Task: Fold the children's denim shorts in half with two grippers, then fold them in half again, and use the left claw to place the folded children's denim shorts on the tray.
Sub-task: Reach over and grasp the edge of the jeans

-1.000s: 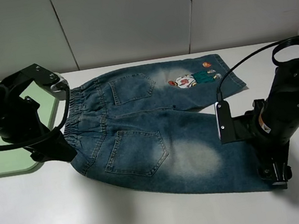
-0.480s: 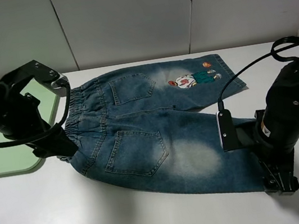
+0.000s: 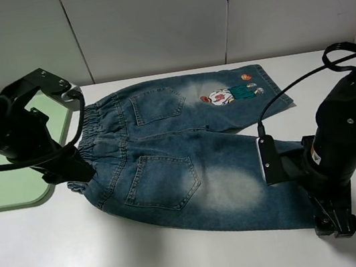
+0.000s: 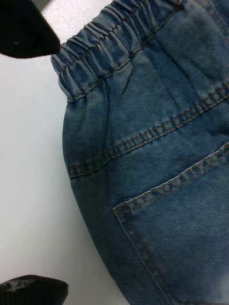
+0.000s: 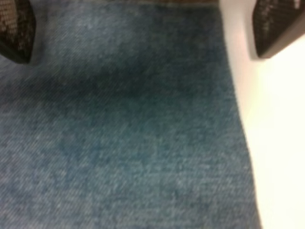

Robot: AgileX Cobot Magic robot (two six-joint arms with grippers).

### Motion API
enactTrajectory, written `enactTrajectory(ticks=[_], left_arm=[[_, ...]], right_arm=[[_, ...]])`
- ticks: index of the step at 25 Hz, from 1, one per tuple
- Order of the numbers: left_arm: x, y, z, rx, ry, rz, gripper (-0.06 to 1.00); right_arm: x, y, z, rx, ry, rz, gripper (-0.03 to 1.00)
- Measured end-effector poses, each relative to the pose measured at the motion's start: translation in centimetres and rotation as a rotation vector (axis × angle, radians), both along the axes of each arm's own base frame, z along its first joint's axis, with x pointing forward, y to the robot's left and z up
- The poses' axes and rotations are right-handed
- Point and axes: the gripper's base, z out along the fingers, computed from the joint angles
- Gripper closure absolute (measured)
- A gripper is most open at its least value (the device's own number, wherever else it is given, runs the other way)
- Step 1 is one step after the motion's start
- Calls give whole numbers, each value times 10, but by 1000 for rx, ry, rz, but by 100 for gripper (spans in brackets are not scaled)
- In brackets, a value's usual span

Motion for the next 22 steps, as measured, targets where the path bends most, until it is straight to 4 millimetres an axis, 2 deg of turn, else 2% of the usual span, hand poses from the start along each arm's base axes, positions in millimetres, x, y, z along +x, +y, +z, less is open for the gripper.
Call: enactTrajectory(ticks=[3,5,10,17,18,20,22], left_arm=[[1,0,0,-8,-5,6,4],[1,0,0,-8,-4,5,4],[0,-1,0,-10,-4,5,4],[1,-1,0,-13,-5,7,4],[1,-1,0,-12,-5,6,4],[1,-1,0,-12,-5,6,4],[1,-1,1,-13,-5,7,4]], right_arm=[[1,0,-1,9,-17,9,28],[-1,-2,-4,-4,-26,53,35],[-6,-6,-9,-16,-23,90,40],[-4,-6,-17,-44,16,88,72],[-4,-6,-17,-44,16,88,72],[-3,-6,-18,-50,17,97,80],[-2,-6,-18,-51,14,100,84]])
